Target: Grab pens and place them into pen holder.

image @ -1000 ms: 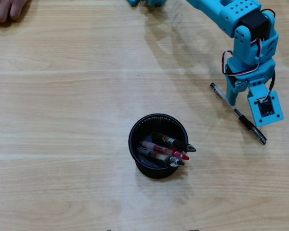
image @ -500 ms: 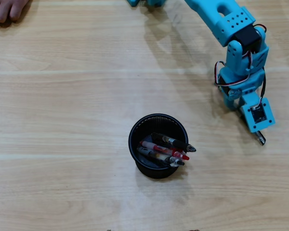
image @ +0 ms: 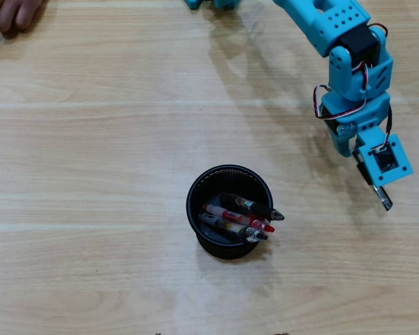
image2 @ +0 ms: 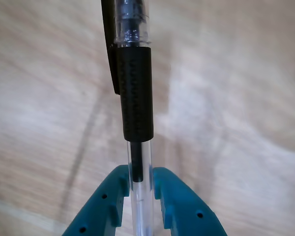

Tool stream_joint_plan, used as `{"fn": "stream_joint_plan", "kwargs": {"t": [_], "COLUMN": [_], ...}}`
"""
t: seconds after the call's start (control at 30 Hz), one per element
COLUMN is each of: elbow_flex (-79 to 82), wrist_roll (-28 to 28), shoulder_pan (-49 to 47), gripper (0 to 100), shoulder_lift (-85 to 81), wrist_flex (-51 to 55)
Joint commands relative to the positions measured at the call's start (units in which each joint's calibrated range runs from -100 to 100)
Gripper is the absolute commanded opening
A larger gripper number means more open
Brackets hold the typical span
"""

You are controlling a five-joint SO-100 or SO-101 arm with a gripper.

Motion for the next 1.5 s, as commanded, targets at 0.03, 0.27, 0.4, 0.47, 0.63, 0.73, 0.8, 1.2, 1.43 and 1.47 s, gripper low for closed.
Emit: {"fn": "stream_joint_plan", "kwargs": {"t": [0.03, 0.27, 0.4, 0.47, 0.63, 0.73, 0.8, 1.2, 1.43, 1.47], "elbow_flex": [-1.33, 3.56, 18.31, 33.52, 55.98, 59.51, 59.87, 59.78, 58.97, 58.51], "wrist_roll": [8.03, 17.86, 15.35, 10.12, 3.27, 2.70, 2.75, 5.31, 9.81, 12.47], "shoulder_pan": [6.98, 22.22, 27.62, 28.67, 28.83, 28.92, 28.75, 28.51, 28.51, 28.03], "gripper": [2, 2, 2, 2, 2, 2, 2, 10, 8, 7], "shoulder_lift": [-20.38, -34.24, -36.19, -36.10, -34.50, -32.13, -31.03, -29.17, -30.94, -32.64], "wrist_flex": [-1.56, -10.41, -34.56, -56.22, -81.49, -86.47, -86.39, -87.25, -86.65, -86.22]}}
